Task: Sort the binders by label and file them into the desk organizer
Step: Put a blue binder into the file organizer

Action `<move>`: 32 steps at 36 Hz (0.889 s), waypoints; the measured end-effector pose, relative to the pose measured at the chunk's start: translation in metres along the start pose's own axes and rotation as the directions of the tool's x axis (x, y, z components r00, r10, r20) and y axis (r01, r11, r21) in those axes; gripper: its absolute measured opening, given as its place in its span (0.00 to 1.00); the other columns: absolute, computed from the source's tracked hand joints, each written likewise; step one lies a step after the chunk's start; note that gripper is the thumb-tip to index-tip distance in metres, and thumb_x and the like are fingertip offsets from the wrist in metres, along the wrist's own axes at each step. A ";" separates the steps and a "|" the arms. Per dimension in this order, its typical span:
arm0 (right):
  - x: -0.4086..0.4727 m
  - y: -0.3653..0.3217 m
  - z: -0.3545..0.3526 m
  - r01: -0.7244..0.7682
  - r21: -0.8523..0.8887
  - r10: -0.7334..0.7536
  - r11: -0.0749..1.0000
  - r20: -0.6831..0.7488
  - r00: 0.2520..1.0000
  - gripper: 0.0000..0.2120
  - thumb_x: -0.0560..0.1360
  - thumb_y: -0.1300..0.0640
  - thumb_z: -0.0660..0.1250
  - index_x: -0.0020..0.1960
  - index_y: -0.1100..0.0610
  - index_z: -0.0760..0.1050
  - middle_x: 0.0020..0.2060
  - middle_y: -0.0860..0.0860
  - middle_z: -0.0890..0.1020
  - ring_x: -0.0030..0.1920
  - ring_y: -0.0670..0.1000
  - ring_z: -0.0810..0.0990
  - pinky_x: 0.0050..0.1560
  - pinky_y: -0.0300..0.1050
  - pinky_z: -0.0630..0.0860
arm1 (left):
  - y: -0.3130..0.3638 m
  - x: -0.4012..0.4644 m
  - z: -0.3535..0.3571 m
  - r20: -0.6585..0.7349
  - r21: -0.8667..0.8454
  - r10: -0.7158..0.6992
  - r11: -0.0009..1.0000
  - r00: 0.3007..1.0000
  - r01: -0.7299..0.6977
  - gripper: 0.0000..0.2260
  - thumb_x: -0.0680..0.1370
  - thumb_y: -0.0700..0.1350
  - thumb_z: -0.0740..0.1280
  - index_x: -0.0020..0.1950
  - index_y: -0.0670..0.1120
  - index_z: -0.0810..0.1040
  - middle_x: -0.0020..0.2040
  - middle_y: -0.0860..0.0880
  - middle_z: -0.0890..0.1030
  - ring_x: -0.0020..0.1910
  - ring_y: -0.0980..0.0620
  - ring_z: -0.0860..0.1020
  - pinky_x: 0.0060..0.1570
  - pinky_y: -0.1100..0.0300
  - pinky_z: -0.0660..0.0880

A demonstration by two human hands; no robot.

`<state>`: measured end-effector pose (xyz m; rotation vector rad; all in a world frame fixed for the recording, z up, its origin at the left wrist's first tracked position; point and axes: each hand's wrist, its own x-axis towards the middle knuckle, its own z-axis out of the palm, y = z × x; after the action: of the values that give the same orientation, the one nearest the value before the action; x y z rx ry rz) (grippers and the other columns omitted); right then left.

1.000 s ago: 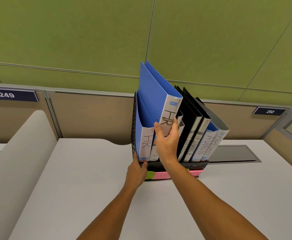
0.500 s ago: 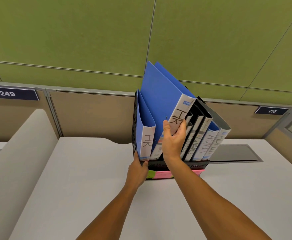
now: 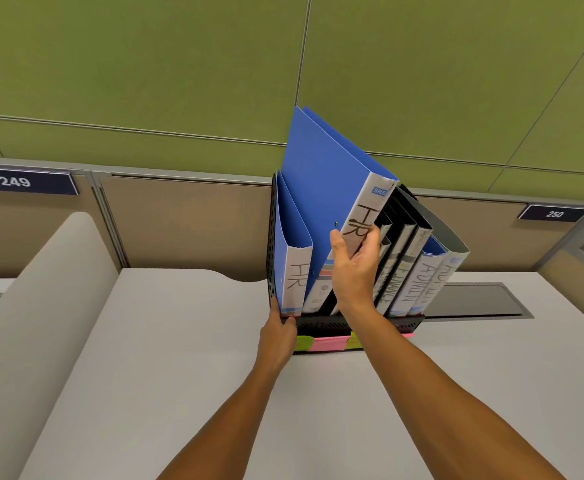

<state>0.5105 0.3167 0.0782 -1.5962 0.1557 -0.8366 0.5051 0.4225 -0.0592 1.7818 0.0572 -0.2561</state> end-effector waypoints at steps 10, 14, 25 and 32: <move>-0.015 0.022 -0.014 -0.076 -0.053 0.077 0.996 0.005 0.997 0.20 0.79 0.54 0.69 0.65 0.43 0.64 0.58 0.45 0.77 0.59 0.41 0.78 0.56 0.33 0.77 | 0.010 0.000 0.003 -0.018 -0.181 -0.102 0.979 0.995 0.097 0.26 0.84 0.42 0.60 0.80 0.56 0.56 0.76 0.49 0.68 0.74 0.42 0.66 0.71 0.40 0.67; -0.019 0.021 -0.014 -0.090 -0.108 0.096 0.990 0.044 0.994 0.25 0.80 0.53 0.68 0.70 0.47 0.58 0.62 0.44 0.74 0.63 0.41 0.75 0.55 0.28 0.75 | 0.012 -0.001 0.002 -0.009 -0.168 -0.111 0.980 0.994 0.108 0.27 0.84 0.41 0.60 0.80 0.55 0.55 0.76 0.48 0.67 0.74 0.41 0.66 0.71 0.40 0.66; -0.016 -0.006 -0.007 0.077 -0.473 0.090 0.878 0.321 0.943 0.23 0.81 0.52 0.65 0.66 0.44 0.53 0.64 0.54 0.77 0.61 0.53 0.79 0.51 0.53 0.84 | 0.017 -0.010 -0.002 0.008 -0.100 0.052 0.994 0.999 -0.051 0.35 0.79 0.31 0.60 0.82 0.53 0.52 0.77 0.49 0.66 0.77 0.45 0.63 0.72 0.44 0.67; -0.022 0.008 -0.010 -0.014 -0.620 0.270 0.784 0.322 0.907 0.25 0.81 0.51 0.66 0.68 0.54 0.55 0.65 0.56 0.78 0.59 0.55 0.80 0.45 0.41 0.80 | 0.016 -0.009 -0.005 0.009 -0.067 0.064 0.996 0.998 -0.064 0.33 0.80 0.33 0.61 0.81 0.55 0.53 0.76 0.50 0.67 0.76 0.46 0.64 0.72 0.45 0.67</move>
<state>0.4910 0.3186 0.0609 -2.3007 0.2737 -0.3227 0.4995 0.4242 -0.0412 1.7124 0.0006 -0.2156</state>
